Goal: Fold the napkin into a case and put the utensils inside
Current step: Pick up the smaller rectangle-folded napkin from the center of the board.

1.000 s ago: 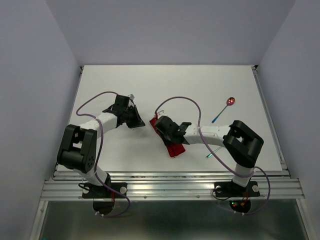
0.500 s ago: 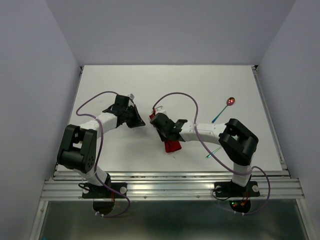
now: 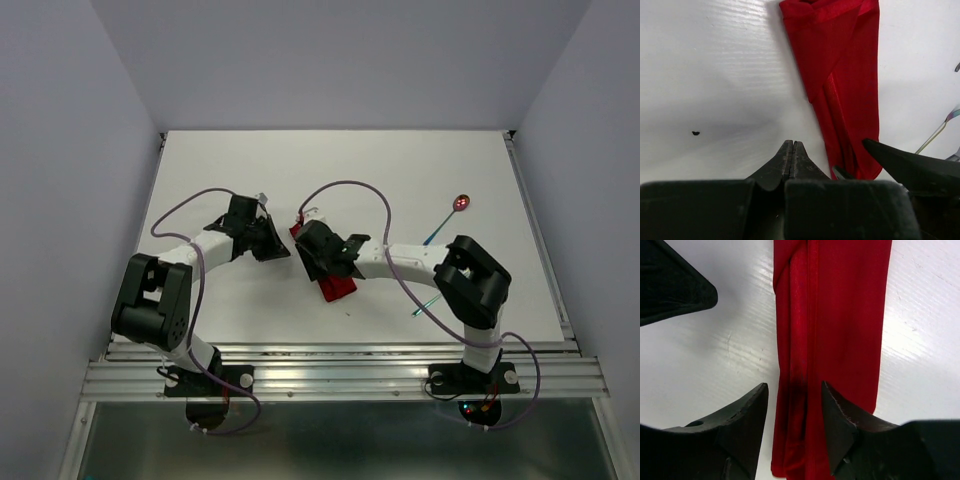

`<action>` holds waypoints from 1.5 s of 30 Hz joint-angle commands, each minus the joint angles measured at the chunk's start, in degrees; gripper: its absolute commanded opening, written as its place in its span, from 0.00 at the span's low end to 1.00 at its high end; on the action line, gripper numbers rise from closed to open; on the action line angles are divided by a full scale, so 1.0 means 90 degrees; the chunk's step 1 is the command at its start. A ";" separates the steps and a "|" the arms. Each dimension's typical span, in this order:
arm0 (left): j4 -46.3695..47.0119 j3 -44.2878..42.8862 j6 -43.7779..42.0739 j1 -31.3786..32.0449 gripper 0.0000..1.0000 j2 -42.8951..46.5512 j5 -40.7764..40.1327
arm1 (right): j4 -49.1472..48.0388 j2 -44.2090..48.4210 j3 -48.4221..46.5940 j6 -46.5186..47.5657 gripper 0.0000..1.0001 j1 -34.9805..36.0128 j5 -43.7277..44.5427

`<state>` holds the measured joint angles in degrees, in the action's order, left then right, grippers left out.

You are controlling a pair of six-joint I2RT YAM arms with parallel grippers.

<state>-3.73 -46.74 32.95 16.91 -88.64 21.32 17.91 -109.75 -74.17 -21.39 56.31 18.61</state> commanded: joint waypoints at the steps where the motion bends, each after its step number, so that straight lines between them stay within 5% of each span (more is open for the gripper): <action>1: 0.0189 0.0261 0.0157 0.0239 0.00 0.0376 0.0170 | -0.0125 0.0943 0.0329 -0.0201 0.52 -0.0017 -0.0144; 7: 0.0462 0.0398 0.0479 0.0699 0.00 0.0386 0.0228 | -0.0125 0.1296 0.0907 -0.0338 0.41 -0.0017 -0.0193; 27: 0.0941 0.0320 0.0733 0.1139 0.00 -0.0434 0.0365 | 0.0031 0.1179 0.1454 -0.0660 0.40 -0.0017 -0.0574; 30: 0.0961 0.0369 0.0733 0.1149 0.00 -0.0454 0.0336 | 0.0022 0.1345 0.1503 -0.0768 0.46 -0.0017 -0.0535; 45: 0.1117 0.0535 0.0714 0.1139 0.00 -0.0503 0.0346 | 0.0149 0.1922 0.2108 -0.2222 0.47 -0.0017 -0.0476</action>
<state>4.97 -42.72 39.59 26.94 -93.36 23.99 18.83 -92.07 -56.58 -36.60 56.29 13.91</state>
